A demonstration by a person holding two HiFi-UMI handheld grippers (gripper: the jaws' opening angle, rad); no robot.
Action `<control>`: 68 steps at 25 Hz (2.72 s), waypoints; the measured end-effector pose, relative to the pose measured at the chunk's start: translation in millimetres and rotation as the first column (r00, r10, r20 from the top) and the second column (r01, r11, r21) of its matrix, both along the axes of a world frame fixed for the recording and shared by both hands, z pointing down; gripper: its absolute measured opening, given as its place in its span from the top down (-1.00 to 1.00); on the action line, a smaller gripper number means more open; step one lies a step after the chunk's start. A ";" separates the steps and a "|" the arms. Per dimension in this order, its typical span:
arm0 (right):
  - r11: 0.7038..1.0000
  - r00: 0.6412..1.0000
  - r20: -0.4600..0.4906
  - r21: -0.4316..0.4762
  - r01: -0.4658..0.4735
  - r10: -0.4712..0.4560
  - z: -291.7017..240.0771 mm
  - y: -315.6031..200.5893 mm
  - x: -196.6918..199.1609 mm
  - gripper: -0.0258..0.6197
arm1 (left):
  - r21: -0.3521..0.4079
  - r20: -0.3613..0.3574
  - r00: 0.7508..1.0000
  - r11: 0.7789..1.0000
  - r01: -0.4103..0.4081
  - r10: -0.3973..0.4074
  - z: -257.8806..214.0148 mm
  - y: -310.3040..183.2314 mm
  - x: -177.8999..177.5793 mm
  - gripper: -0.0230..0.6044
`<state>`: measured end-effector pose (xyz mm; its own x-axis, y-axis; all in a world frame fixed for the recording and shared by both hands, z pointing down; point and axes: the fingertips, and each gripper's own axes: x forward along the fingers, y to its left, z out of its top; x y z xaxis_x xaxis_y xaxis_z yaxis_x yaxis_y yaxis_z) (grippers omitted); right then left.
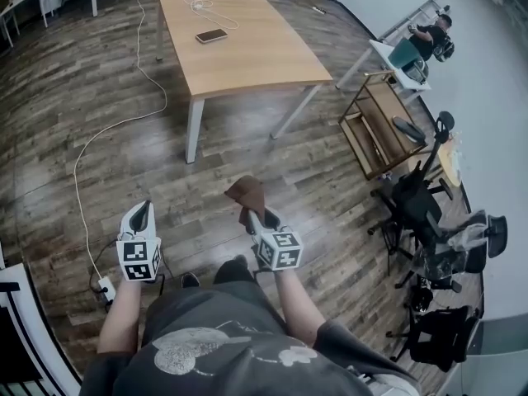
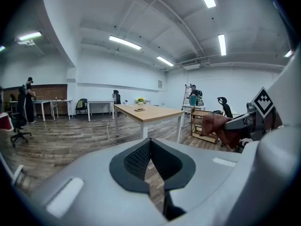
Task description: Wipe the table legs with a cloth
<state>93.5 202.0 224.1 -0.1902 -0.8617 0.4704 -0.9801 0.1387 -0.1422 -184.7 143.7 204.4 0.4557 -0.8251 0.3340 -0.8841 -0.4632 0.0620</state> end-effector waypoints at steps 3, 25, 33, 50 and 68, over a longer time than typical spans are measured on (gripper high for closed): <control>1.000 1.000 -0.003 0.002 -0.008 0.008 -0.2 -2.5 1.3 0.65 | -0.007 0.006 1.000 1.000 -0.005 0.005 3.2 -0.7 -1.4 0.87; 0.982 0.982 0.027 -0.024 0.185 -0.184 26.0 -199.7 26.4 0.65 | -0.059 0.046 0.989 0.988 0.143 -0.141 21.9 -134.8 34.8 0.87; 0.914 0.918 0.013 -0.091 0.395 -0.396 38.6 -293.8 37.6 0.65 | -0.065 0.079 0.965 0.965 0.254 -0.249 25.4 -220.3 70.1 0.87; 0.877 0.885 0.026 -0.125 0.464 -0.464 88.1 -332.2 -66.4 0.65 | -0.069 0.083 0.964 0.964 0.257 -0.251 66.1 -263.1 43.8 0.87; 0.976 0.980 0.002 -0.081 0.200 -0.201 139.7 -388.5 42.4 0.65 | -0.023 0.037 0.965 0.965 0.260 -0.259 107.6 -291.0 38.6 0.87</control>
<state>135.9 -186.5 363.7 -0.3522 -0.7655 0.5385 -0.9344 0.3208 -0.1550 -146.1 -147.3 312.0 0.2155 -0.9039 0.3695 -0.9755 -0.2165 0.0393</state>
